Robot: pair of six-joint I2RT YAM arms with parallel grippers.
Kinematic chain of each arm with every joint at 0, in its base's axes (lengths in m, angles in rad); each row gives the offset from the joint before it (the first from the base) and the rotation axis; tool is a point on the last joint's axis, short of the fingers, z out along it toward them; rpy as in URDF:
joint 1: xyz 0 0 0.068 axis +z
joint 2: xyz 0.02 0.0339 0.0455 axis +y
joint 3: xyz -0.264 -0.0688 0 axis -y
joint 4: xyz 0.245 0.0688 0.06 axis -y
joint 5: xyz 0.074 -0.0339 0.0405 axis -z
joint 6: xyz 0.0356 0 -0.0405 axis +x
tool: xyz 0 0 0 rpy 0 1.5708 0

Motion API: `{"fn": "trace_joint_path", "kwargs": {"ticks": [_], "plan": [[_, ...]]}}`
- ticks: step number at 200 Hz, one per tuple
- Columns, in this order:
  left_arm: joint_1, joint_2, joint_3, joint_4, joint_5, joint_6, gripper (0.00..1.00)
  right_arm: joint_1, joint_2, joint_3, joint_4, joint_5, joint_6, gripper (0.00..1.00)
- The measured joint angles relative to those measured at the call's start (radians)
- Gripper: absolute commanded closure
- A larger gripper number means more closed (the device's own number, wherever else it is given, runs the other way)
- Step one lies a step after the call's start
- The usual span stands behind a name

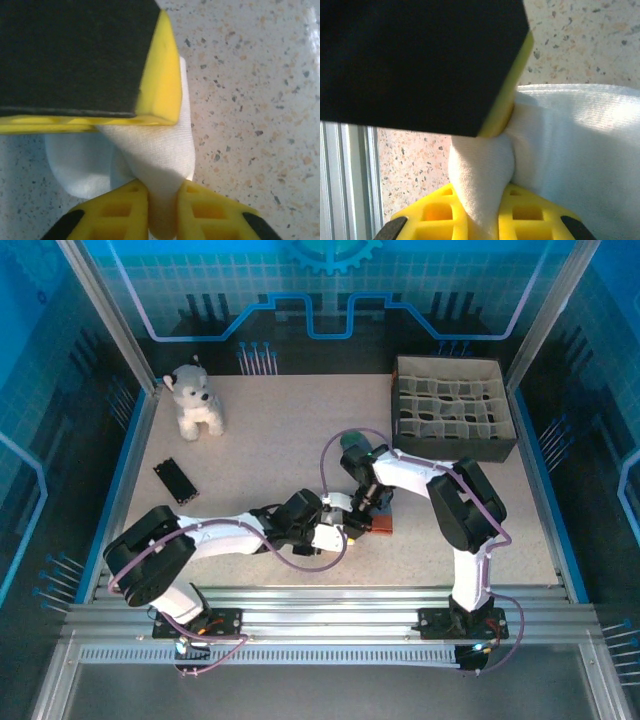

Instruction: Roll the socks

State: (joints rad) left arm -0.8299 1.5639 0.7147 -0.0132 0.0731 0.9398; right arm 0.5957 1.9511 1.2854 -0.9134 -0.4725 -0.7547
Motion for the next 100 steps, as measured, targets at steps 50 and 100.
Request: {"fn": "trace_joint_path", "kwargs": {"ticks": [50,100], "plan": [[0.001,0.039,0.090,-0.119,0.011,-0.035,1.00,-0.038,-0.005,-0.006,0.006,-0.043,0.037,0.65],[-0.002,0.094,0.189,-0.237,0.022,-0.126,1.00,-0.109,-0.109,-0.042,0.092,-0.109,0.117,0.52]]}}
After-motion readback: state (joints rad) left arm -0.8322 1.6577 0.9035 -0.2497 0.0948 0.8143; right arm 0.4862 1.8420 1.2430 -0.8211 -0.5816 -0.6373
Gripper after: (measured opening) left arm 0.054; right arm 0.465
